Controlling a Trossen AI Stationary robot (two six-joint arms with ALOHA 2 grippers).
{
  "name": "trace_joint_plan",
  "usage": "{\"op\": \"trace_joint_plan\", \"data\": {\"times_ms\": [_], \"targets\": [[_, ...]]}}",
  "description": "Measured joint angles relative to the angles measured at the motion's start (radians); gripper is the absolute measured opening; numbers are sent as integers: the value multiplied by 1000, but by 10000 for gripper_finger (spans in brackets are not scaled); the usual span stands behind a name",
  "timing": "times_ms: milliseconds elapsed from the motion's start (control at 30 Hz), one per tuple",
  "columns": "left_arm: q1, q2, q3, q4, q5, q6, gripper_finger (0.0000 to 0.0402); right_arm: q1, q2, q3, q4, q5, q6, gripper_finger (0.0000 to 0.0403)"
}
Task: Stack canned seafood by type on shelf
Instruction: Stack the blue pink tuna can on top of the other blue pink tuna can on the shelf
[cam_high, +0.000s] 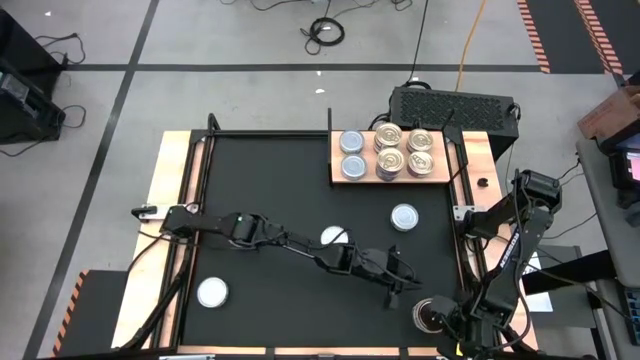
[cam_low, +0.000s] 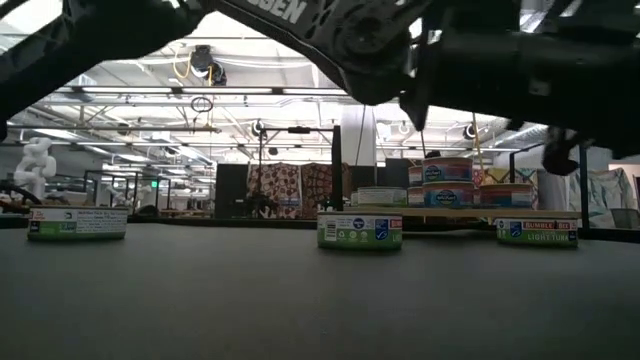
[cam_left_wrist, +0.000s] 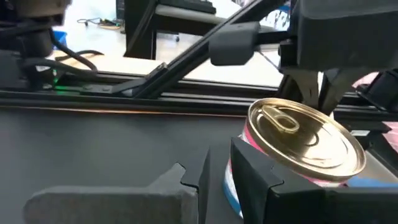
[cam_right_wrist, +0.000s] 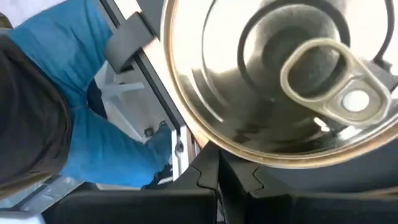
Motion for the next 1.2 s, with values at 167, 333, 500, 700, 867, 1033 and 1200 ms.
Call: {"op": "trace_joint_plan", "data": {"times_ms": [167,333,500,700,867,1033,1200], "targets": [[-11,94,115,-33,-3,-27,66,-1,0,0,-2,16,-9,0],[-12,147,166,-33,-4,-52,66,-1,0,0,-17,19,-9,0],[-18,147,168,-17,2,-54,66,-1,0,0,-28,37,-9,0],[-27,147,179,-5,13,-53,66,-1,0,0,-26,44,-2,0],[-30,147,179,-2,20,-53,66,-1,0,1,-25,42,23,0],[-30,147,179,6,42,-53,66,-1,0,1,-26,41,45,0],[-30,146,179,6,51,-53,66,-1,-1,1,-26,41,47,0]]}}
